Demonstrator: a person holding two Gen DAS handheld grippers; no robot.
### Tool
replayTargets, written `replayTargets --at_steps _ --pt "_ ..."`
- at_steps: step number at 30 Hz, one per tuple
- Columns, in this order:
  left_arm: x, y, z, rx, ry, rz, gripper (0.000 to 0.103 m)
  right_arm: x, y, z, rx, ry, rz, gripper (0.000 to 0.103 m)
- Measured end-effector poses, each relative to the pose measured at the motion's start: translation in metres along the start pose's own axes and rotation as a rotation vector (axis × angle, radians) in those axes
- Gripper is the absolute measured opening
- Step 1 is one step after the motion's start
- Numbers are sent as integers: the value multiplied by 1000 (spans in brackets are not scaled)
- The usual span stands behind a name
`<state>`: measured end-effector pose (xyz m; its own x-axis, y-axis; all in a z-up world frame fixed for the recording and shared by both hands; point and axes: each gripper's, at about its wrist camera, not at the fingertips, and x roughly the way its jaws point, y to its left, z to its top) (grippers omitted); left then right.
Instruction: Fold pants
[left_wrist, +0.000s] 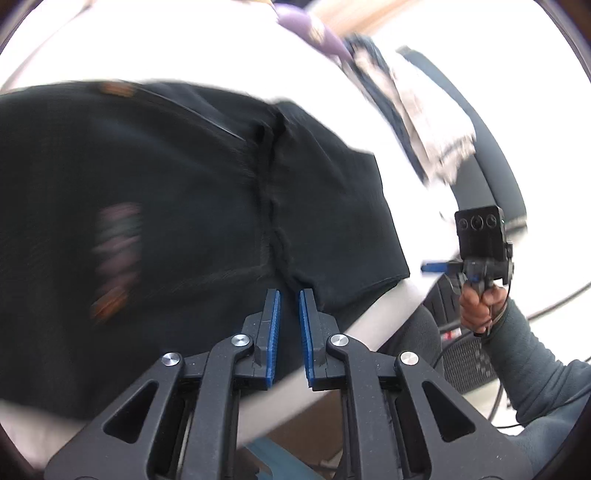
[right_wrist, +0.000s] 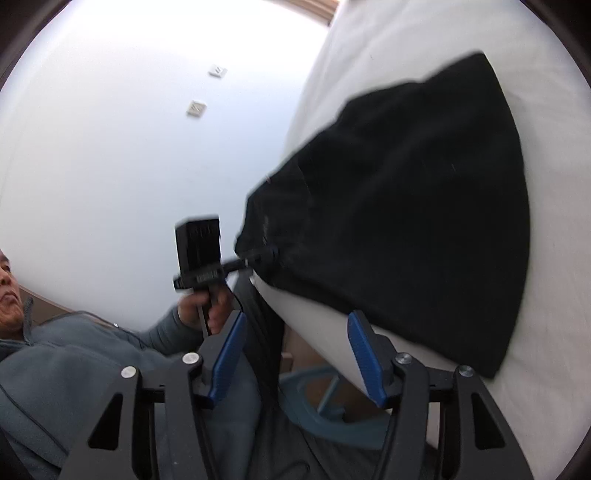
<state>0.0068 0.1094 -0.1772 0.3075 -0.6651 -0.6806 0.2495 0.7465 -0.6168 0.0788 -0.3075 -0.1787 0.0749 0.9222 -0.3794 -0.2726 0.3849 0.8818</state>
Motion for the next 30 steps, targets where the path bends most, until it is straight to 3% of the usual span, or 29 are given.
replayTargets --at_steps 2,4,6,7,8,10,11,13,15,20,25,27,30 --pt "-37 8 -16 -31 -91 37 10 10 0 22 22 -92 41 75" --pt "-75 19 -28 -89 -186 37 10 31 -9 35 63 -119 43 77" --pt "-108 38 -36 -160 -288 58 10 51 -29 39 137 -108 -38 86" --pt "-120 53 -43 -223 -335 74 11 60 -42 40 186 -82 -111 82" --pt "-128 66 -49 -287 -356 81 12 67 -48 40 206 -75 -177 72" --pt "-132 94 -61 -422 -339 100 28 65 -39 42 207 -94 -180 76" --pt "-132 104 -67 -471 -334 108 31 67 -31 44 213 -96 -140 76" --pt "-133 114 -74 -536 -367 81 55 75 -2 52 147 -97 -47 78" --pt "-132 115 -77 -564 -414 61 63 94 26 65 67 -63 17 86" --pt "-116 118 -76 -571 -375 48 66 156 51 92 -10 71 62 86" --pt "-106 133 -81 -633 -375 39 66 197 13 104 79 144 -11 85" --pt "-98 140 -77 -651 -380 28 70 202 -7 103 129 142 -33 65" --pt "-87 143 -70 -637 -384 41 76 195 -13 101 157 112 -16 64"
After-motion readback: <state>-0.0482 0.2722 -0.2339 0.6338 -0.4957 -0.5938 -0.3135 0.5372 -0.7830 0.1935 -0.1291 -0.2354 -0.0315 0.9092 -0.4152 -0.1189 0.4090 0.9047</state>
